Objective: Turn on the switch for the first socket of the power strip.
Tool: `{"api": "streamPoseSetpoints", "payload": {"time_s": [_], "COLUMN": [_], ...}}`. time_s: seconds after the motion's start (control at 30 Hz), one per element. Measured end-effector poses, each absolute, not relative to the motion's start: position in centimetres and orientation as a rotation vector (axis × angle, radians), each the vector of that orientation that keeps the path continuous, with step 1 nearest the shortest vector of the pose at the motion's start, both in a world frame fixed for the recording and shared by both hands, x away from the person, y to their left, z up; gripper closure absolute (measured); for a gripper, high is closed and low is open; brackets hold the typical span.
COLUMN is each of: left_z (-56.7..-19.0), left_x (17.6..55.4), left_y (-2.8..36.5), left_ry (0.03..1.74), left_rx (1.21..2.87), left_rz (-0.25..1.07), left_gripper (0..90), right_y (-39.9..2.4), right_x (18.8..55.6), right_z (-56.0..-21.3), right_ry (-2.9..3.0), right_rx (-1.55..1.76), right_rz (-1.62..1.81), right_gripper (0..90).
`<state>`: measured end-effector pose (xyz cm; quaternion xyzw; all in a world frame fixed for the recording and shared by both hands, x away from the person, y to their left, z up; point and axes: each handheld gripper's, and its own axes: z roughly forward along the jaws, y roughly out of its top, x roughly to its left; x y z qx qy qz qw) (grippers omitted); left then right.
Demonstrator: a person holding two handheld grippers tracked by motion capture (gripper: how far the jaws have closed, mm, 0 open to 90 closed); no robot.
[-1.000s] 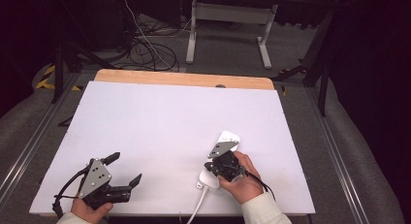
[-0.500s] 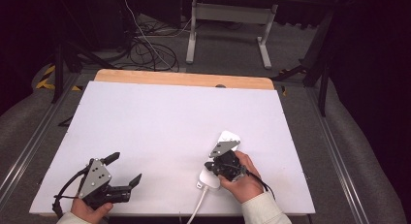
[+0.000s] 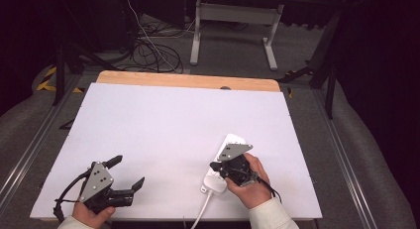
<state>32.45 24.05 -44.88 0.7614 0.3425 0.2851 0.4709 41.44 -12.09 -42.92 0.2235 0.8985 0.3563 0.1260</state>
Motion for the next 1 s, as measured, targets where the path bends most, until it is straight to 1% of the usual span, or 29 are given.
{"api": "streamPoseSetpoints", "payload": {"time_s": [0.47,0.8,0.83,0.87,1.0], "left_z": [-44.9,-44.9,-44.9,-44.9,-44.8], "left_x": [32.6,32.5,32.4,32.4,32.4], "left_y": [24.1,24.1,24.1,24.1,24.2], "left_ry": [0.841,0.842,0.847,0.848,0.848], "left_rx": [1.862,1.863,1.861,1.862,1.859], "left_rz": [0.697,0.702,0.700,0.701,0.704], "left_gripper": [9.4,9.4,9.4,9.4,9.4], "right_y": [-12.7,-12.8,-12.8,-12.8,-13.0], "right_x": [40.5,40.3,40.4,40.4,40.5], "right_z": [-40.8,-40.6,-40.6,-40.6,-40.4], "right_ry": [2.534,2.520,2.518,2.511,2.512], "right_rx": [0.618,0.596,0.597,0.600,0.598], "right_rz": [1.105,1.101,1.101,1.101,1.138], "right_gripper": [90.0,90.0,87.7,82.3,72.2]}}
